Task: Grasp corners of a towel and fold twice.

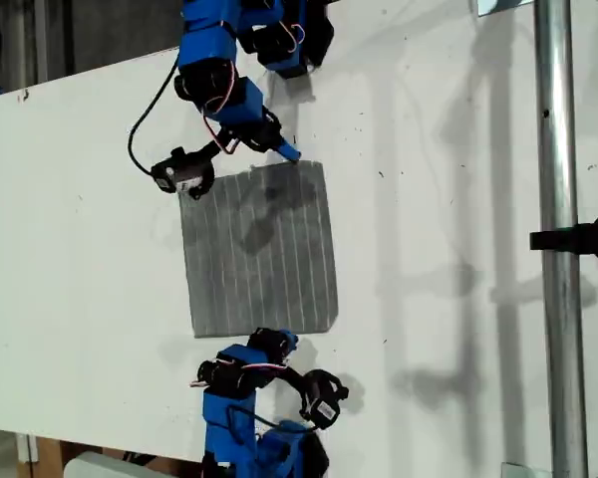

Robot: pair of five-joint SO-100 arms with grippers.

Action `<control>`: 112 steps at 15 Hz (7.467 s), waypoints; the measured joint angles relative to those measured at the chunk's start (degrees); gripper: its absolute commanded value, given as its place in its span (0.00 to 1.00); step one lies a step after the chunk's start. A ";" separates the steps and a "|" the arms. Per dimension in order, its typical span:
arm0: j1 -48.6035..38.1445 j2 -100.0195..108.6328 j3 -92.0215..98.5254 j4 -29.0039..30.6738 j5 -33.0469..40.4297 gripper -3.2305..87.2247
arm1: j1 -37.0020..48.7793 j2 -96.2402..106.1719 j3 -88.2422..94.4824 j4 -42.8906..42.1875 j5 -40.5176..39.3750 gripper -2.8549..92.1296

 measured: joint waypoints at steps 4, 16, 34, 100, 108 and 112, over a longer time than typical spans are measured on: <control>0.00 0.18 -1.58 1.67 8.53 0.49 | 1.85 -5.27 0.18 -0.09 -4.31 0.50; -1.85 1.14 0.35 1.41 10.11 0.49 | 9.58 -21.62 15.47 -26.10 -11.07 0.46; -3.08 -1.05 -0.97 1.58 7.73 0.48 | 7.73 -37.09 5.98 -29.62 -11.60 0.03; -18.37 -22.32 -6.06 -1.05 16.00 0.08 | 24.08 -27.69 -0.62 -21.01 -16.26 0.03; -23.82 -31.03 -8.88 0.26 14.41 0.30 | 27.69 -31.73 3.08 -23.91 -16.08 0.25; -29.88 -22.59 -0.35 1.32 15.03 0.32 | 27.95 -32.26 2.02 -20.74 -16.08 0.40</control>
